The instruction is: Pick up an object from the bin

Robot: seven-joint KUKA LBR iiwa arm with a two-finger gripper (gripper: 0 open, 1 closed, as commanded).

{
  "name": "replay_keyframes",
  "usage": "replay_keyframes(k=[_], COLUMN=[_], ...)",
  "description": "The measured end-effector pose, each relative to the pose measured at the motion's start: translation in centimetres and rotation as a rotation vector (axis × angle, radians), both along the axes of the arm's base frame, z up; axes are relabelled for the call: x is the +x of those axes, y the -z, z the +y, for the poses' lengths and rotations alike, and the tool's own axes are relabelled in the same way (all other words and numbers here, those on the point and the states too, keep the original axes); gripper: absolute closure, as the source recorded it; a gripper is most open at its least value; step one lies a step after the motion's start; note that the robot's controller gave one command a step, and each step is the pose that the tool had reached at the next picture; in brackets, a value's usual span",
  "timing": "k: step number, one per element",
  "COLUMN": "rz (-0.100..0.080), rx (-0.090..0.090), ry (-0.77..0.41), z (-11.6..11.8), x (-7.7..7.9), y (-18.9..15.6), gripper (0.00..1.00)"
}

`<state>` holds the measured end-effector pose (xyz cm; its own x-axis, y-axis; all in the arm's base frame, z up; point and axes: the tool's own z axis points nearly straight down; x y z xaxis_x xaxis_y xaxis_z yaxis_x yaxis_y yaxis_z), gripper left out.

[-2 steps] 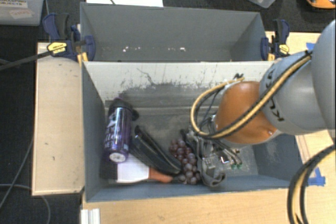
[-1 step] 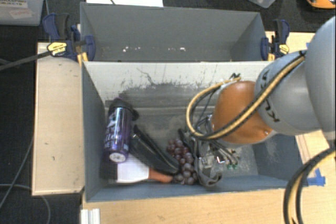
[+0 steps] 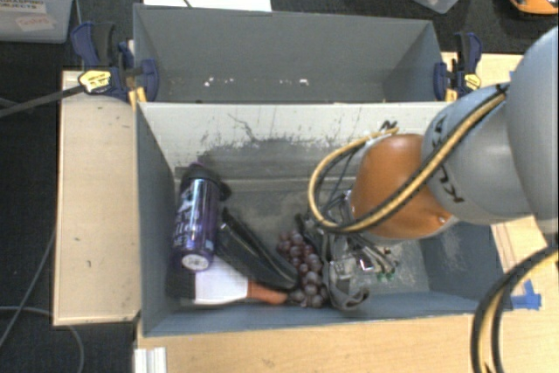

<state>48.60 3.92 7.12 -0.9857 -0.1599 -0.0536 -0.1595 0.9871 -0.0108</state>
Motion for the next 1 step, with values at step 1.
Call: replay_keyframes(k=[1], rz=[-0.006], rx=[-0.002], ry=[0.031], z=[3.91], x=[1.46], y=[-0.07], gripper=[1.0])
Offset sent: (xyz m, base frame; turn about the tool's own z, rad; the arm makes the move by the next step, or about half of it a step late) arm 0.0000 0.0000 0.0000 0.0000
